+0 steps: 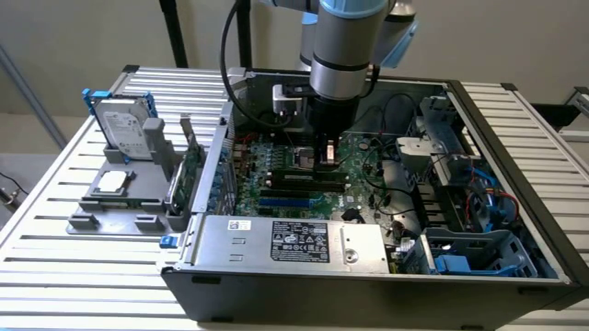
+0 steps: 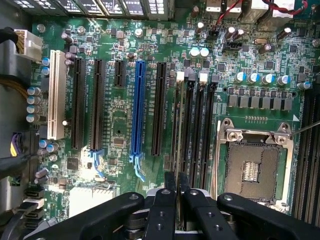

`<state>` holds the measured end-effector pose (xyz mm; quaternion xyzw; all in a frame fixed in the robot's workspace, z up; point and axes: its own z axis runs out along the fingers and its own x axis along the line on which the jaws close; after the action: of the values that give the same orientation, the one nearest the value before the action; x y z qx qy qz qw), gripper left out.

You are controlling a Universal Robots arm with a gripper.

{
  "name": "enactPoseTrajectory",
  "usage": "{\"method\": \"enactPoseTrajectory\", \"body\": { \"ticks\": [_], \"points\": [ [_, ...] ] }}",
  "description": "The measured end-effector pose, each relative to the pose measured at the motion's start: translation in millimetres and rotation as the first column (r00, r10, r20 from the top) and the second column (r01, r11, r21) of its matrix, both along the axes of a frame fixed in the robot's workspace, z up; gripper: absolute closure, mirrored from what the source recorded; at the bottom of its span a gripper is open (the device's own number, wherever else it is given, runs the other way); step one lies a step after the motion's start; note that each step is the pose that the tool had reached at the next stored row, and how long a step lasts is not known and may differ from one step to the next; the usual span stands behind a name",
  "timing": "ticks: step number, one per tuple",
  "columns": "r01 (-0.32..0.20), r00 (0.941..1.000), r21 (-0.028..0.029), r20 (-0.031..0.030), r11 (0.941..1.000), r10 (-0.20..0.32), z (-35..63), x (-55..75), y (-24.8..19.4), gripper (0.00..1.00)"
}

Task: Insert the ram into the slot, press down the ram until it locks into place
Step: 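Insert the ram into the slot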

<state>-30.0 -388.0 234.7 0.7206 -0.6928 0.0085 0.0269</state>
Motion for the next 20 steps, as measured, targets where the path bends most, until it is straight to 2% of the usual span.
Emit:
{"method": "enactPoseTrajectory", "body": {
  "ticks": [9,20],
  "points": [
    [0.004,1.0000,-0.0046,-0.0010,1.0000,-0.004,-1.4,0.0,0.2,0.87],
    [0.006,1.0000,-0.0046,-0.0008,1.0000,-0.006,-3.4,-0.2,0.3,0.87]
  ]
}}
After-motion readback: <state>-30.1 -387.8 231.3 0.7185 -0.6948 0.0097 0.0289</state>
